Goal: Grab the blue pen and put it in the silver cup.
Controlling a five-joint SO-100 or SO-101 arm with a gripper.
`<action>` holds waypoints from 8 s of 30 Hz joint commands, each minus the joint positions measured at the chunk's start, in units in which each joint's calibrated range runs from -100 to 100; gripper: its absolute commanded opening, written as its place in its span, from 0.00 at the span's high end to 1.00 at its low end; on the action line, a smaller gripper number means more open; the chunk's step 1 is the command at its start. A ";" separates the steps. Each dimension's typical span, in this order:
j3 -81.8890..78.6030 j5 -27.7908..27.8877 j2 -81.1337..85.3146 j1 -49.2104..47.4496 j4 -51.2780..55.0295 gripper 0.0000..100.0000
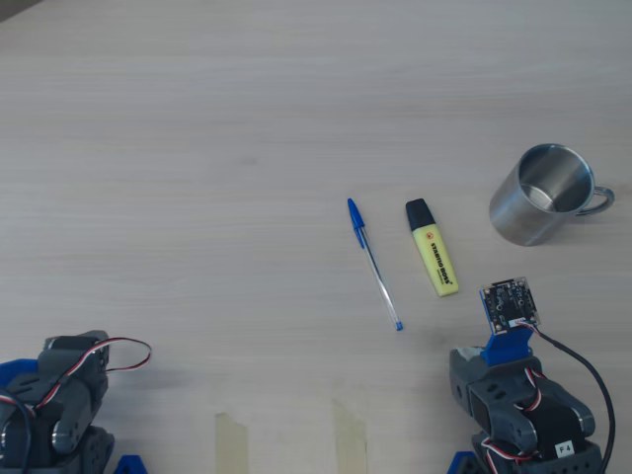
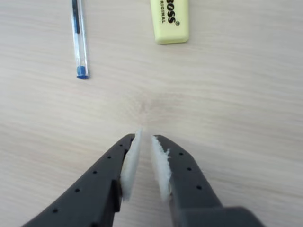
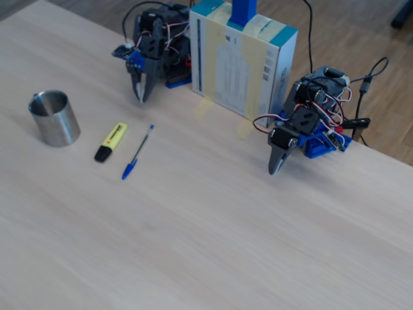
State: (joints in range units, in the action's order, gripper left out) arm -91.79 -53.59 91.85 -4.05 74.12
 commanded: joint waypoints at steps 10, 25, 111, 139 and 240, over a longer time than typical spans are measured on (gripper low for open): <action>16.55 -0.40 -20.78 -8.00 -2.69 0.80; 30.61 -1.50 -42.72 -12.36 -22.94 0.72; 70.43 -3.06 -109.81 -12.71 -30.15 0.76; 69.70 -3.21 -108.81 -12.53 -30.23 0.98; 55.19 1.94 -88.19 24.55 -104.02 0.98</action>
State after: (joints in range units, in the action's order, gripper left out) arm -39.83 -51.82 3.70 19.66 -29.06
